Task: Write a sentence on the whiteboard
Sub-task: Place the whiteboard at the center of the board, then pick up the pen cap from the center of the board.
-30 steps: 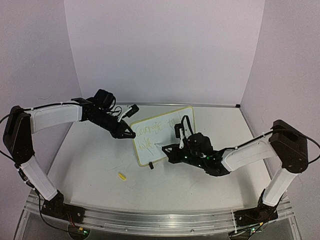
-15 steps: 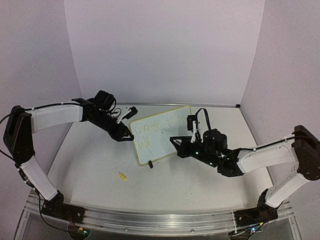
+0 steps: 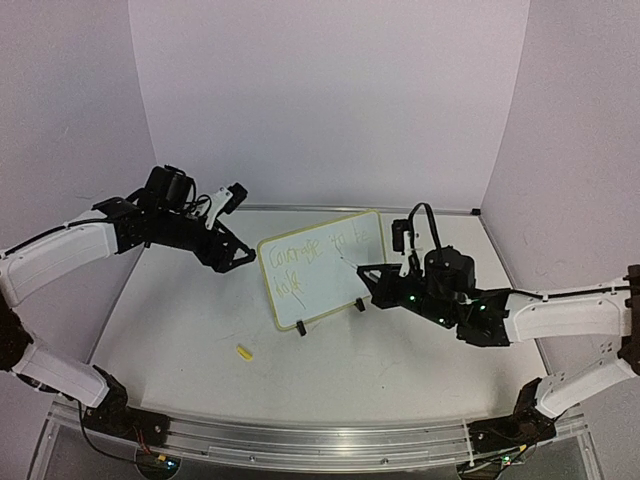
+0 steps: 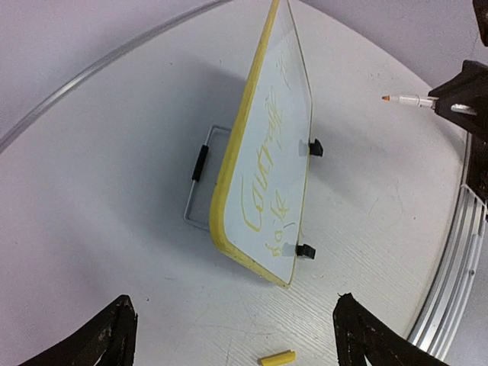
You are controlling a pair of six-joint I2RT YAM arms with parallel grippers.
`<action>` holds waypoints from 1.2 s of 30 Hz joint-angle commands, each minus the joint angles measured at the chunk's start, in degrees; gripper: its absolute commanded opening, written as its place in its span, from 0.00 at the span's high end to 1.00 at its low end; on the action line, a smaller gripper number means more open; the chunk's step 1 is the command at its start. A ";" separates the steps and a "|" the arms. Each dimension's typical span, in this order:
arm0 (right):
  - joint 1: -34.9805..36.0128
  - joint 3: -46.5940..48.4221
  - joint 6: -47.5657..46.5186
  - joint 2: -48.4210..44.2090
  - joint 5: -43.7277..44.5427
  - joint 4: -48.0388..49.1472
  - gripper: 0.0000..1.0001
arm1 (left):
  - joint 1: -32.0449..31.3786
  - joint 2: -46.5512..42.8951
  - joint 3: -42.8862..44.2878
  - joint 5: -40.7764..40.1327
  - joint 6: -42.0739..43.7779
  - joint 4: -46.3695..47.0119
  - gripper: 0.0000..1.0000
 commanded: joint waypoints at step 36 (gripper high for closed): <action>-0.02 -7.39 7.64 -21.66 -0.06 -22.00 1.00 | -9.09 6.17 -31.64 3.12 -33.94 35.41 0.17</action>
